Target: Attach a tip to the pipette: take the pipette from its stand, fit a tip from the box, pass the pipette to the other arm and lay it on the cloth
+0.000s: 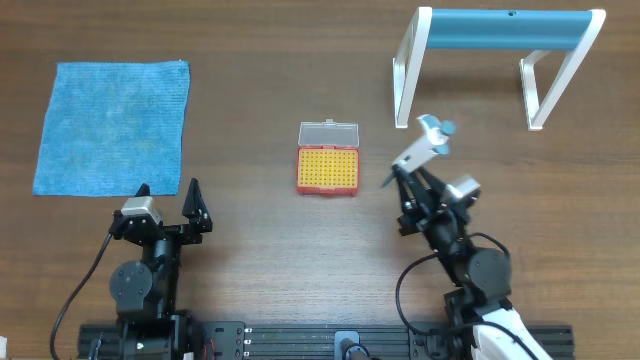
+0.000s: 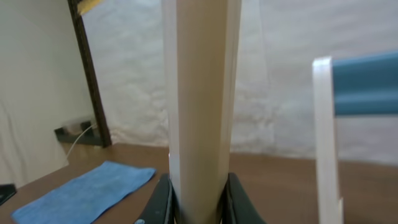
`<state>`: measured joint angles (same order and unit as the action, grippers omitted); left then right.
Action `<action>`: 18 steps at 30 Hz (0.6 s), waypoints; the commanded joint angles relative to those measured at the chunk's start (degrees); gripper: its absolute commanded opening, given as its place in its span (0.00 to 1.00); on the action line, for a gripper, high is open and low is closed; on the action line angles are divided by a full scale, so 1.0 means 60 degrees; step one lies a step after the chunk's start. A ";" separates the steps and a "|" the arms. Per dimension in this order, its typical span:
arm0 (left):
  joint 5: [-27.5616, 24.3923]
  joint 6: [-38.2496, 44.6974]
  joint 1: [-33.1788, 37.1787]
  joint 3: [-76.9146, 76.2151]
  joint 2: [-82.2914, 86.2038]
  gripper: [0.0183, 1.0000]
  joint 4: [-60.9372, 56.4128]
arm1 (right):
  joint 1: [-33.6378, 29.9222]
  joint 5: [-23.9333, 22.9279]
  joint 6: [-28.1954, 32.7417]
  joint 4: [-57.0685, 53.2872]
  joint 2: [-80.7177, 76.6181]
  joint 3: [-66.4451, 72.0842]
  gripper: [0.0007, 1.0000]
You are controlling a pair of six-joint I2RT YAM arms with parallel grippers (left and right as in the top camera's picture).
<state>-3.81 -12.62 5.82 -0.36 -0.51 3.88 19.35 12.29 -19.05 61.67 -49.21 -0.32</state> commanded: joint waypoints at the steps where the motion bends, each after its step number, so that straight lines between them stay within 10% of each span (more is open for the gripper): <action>1: 0.0098 0.0160 0.0025 0.0007 0.0051 0.90 0.0087 | 0.1169 -0.1089 -0.0146 0.0597 -0.1683 -0.0721 0.08; 18: 0.0098 0.0157 0.0025 0.0007 0.0051 0.90 0.0087 | 0.2266 -0.1086 0.2095 0.3016 -0.7107 -0.3665 0.07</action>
<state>-3.81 -12.62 5.82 -0.36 -0.51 3.88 32.62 6.50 -11.79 80.07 -90.26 -19.53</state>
